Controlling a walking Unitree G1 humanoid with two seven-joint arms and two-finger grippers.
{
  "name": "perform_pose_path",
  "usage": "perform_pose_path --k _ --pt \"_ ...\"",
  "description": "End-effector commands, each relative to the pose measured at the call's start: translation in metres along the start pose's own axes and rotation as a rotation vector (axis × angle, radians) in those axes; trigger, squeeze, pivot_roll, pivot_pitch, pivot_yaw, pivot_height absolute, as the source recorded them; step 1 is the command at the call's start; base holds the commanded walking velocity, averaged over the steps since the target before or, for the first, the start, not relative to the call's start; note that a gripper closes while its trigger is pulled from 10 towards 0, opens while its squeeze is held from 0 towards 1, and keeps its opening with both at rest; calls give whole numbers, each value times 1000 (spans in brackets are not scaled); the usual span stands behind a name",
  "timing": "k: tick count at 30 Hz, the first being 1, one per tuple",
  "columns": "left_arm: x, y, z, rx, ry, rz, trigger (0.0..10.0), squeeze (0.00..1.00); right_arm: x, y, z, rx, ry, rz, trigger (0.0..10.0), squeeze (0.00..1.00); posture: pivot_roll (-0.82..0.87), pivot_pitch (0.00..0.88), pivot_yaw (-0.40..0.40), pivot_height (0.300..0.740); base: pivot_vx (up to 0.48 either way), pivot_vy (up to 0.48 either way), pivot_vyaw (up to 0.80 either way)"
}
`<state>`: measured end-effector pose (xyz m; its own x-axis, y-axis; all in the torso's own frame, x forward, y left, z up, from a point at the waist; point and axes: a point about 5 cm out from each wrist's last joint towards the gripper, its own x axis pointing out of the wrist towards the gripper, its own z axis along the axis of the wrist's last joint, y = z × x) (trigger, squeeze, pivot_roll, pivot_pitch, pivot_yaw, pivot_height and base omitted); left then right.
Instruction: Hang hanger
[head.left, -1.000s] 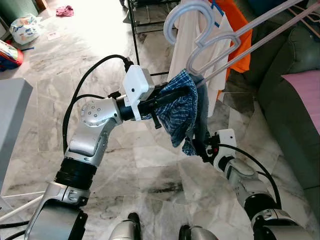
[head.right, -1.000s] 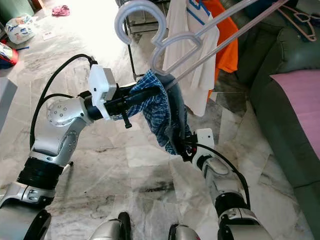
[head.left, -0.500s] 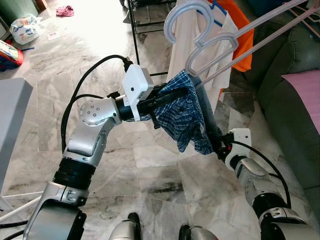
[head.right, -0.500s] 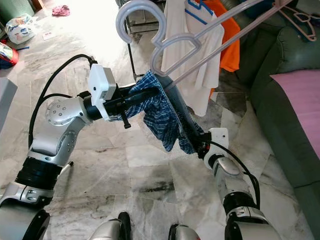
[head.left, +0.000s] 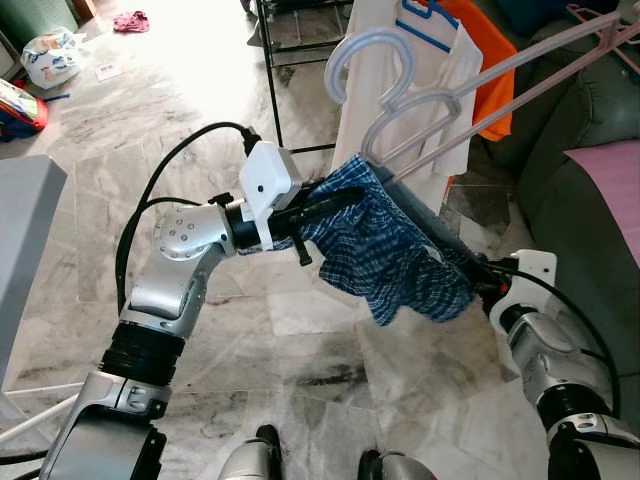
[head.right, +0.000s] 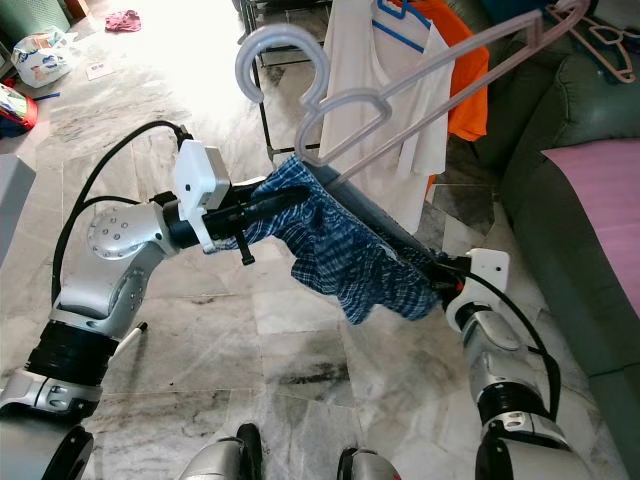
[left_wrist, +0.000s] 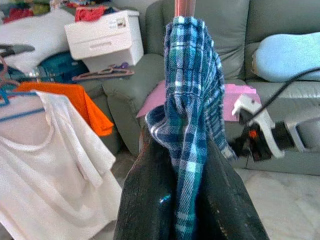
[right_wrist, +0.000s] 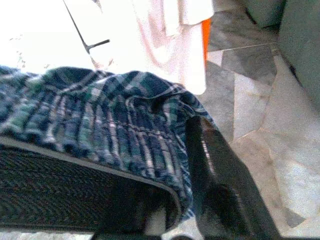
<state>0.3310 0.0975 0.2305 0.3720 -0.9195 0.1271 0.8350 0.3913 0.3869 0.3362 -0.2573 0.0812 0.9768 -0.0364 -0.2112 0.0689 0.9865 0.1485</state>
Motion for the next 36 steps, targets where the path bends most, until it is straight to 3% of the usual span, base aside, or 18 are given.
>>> perform_pose_path --k 1,10,13,18,26,31,36 --pt "-8 2 -3 20 0 8 0 0 -4 -14 2 25 2 -58 0 0 62 253 35 740 0 0 0" --pt "-19 -5 -25 -29 49 14 0 0 -2 -22 24 24 -64 -79 0 0 58 253 30 740 0 0 0" --pt "-30 -18 -47 -75 84 28 0 0 1 -27 50 22 -141 -106 0 0 52 257 25 740 0 0 0" --pt "-36 -32 -64 -141 95 42 0 0 4 -25 73 18 -177 -105 0 0 48 257 22 740 0 0 0" --pt "-43 -52 -87 -179 141 45 0 0 9 -22 103 10 -224 -126 0 0 39 260 15 740 0 0 0" --pt "-44 -59 -92 -203 137 54 0 0 11 -21 108 27 -215 -124 0 0 36 261 10 740 0 0 0" --pt "-44 -72 -100 -195 163 -4 0 0 13 -23 111 6 -195 -152 0 0 34 264 6 740 0 0 0"
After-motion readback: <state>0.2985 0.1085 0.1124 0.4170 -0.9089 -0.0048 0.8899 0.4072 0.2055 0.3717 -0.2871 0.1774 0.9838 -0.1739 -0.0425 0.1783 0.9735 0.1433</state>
